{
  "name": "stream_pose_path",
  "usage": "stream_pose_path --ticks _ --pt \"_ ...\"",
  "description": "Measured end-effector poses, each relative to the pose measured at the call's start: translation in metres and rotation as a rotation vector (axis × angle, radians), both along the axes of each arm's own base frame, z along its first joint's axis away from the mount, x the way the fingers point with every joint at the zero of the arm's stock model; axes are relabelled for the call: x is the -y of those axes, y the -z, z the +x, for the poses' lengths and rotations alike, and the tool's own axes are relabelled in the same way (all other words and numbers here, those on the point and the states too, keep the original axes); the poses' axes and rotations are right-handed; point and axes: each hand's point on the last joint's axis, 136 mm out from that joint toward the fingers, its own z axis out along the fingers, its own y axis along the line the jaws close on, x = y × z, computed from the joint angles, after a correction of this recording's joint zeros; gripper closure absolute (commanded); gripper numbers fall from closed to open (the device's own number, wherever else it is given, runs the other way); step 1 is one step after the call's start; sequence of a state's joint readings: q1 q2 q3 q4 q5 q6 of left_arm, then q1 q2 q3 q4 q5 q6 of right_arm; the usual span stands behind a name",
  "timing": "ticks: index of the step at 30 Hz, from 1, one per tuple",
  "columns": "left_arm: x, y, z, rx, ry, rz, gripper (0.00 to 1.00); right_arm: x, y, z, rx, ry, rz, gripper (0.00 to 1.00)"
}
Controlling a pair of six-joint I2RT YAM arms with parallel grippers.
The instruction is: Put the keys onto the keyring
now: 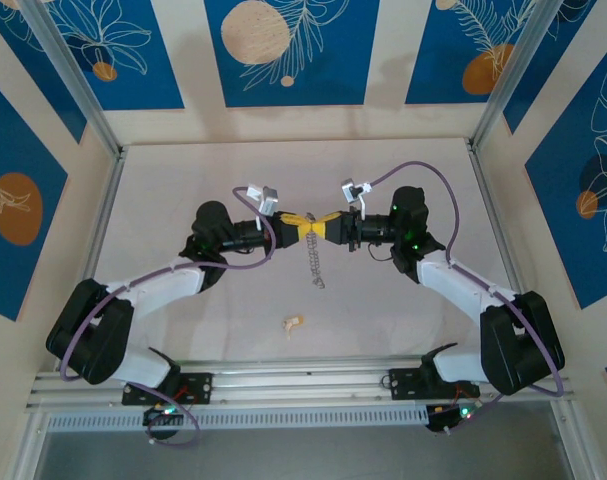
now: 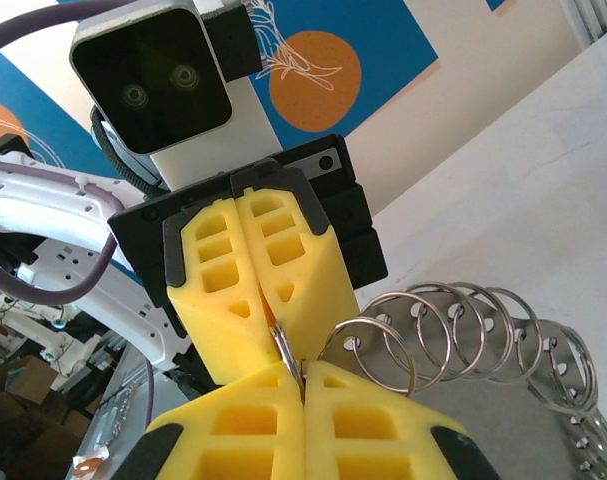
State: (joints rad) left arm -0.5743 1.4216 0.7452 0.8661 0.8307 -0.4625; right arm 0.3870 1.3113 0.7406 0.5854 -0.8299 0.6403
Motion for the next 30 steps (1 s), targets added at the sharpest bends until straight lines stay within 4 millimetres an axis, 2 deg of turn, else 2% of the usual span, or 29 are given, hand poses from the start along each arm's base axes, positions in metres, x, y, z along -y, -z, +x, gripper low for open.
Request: stream_pose_path --ticks 3,7,9,11,20,30 --pt "0.0 0.0 0.0 0.0 0.0 0.0 1.0 0.0 0.0 0.0 0.003 0.0 0.0 1.0" --pt "-0.001 -0.003 0.0 0.005 -0.009 -0.004 0.91 0.0 -0.002 0.0 0.018 -0.001 0.005 1.0" --pt "-0.003 -0.004 -0.001 0.008 -0.019 -0.008 0.82 0.0 -0.004 0.0 0.03 -0.001 0.01 1.0" --pt "-0.004 -0.006 -0.003 0.013 -0.023 -0.014 0.77 -0.001 -0.005 0.0 0.038 -0.005 0.014 1.0" --pt "-0.007 -0.004 -0.006 0.021 -0.047 -0.022 0.53 -0.004 -0.001 0.003 0.035 -0.013 0.02 1.0" --pt "-0.015 -0.016 -0.009 0.067 -0.096 -0.045 0.47 -0.002 -0.007 0.008 0.061 0.017 0.038 1.0"
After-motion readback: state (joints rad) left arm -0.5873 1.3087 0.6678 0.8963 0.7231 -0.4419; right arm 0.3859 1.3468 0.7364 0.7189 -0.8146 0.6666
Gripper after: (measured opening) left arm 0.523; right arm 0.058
